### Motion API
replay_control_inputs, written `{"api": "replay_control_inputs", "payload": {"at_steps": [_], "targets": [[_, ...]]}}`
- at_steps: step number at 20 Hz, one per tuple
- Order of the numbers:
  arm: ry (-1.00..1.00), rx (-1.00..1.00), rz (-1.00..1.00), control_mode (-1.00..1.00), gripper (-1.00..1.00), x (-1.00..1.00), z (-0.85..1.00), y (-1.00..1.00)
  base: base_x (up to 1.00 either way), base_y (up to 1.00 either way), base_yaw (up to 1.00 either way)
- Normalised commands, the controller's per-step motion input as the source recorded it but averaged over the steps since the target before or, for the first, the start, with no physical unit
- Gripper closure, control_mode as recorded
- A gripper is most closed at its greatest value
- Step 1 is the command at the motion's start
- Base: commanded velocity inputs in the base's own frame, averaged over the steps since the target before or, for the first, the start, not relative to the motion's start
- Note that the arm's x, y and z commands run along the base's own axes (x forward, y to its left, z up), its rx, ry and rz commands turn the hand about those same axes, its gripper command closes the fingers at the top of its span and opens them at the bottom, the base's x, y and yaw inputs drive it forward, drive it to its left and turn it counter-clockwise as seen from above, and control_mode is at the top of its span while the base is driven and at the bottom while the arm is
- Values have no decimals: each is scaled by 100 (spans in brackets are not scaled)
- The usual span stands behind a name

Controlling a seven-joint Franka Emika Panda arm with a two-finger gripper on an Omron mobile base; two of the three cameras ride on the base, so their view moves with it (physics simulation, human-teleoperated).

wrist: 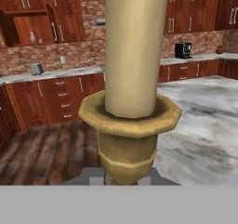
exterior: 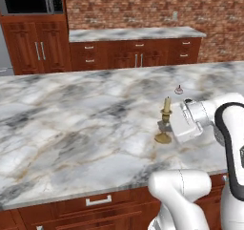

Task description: Pick the candle and candle from the dining table and place them in the open cabinet. Close the cabinet after placing the objects.

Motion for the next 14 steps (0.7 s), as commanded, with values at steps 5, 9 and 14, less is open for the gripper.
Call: {"api": "replay_control_inputs", "payload": {"at_steps": [5,9,14], "targets": [[30,0,-11,-100,100,-49,46,9,0,0,0],[30,-2,-18,-100,100,-14,0,2,0,0,0],[-12,0,-2,-100,100,-23,0,1,0,0,0]]}}
